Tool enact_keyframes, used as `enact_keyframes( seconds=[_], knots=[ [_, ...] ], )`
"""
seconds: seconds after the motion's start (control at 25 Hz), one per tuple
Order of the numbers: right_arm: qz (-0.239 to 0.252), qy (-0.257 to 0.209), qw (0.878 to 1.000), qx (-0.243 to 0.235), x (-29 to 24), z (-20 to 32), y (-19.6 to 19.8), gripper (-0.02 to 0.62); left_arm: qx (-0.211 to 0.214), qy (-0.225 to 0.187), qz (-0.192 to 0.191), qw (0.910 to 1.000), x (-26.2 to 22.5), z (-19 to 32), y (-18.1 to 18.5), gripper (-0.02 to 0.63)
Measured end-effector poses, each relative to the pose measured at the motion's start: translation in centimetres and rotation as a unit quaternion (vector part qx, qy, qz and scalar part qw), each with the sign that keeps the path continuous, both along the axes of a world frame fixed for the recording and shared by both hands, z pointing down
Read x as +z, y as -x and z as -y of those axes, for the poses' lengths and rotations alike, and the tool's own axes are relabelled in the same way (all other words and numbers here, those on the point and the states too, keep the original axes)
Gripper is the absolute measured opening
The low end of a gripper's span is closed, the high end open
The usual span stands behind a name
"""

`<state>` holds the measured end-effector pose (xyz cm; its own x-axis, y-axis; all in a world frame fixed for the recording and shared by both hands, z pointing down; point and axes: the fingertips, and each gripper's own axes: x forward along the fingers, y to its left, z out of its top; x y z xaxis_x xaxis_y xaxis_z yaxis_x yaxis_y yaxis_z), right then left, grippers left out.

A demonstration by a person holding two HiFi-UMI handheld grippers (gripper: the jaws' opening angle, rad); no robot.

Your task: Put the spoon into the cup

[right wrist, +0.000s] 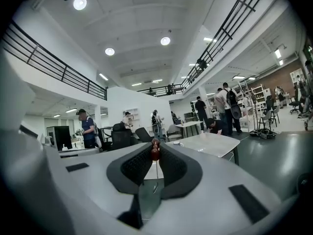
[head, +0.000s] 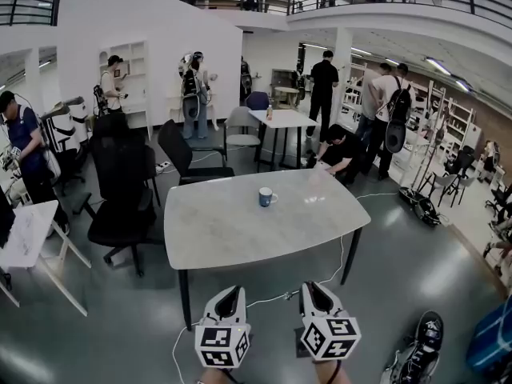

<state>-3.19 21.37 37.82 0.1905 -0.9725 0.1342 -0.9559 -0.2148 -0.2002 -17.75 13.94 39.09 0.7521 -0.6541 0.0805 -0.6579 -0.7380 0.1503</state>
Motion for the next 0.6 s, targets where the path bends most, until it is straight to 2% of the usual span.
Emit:
enact_keyframes(
  seconds=[0.2, 0.6],
  knots=[
    [0.004, 0.003, 1.000, 0.006, 0.7, -0.2, 0.2, 0.063, -0.003, 0.010, 0.000, 0.9999, 0.9, 0.7, 0.3, 0.018],
    [0.021, 0.009, 1.000, 0.011, 2.1, 3.2, -3.9, 0.063, -0.006, 0.029, 0.014, 0.9995, 3.0, 4.0, -3.0, 0.018]
  ],
)
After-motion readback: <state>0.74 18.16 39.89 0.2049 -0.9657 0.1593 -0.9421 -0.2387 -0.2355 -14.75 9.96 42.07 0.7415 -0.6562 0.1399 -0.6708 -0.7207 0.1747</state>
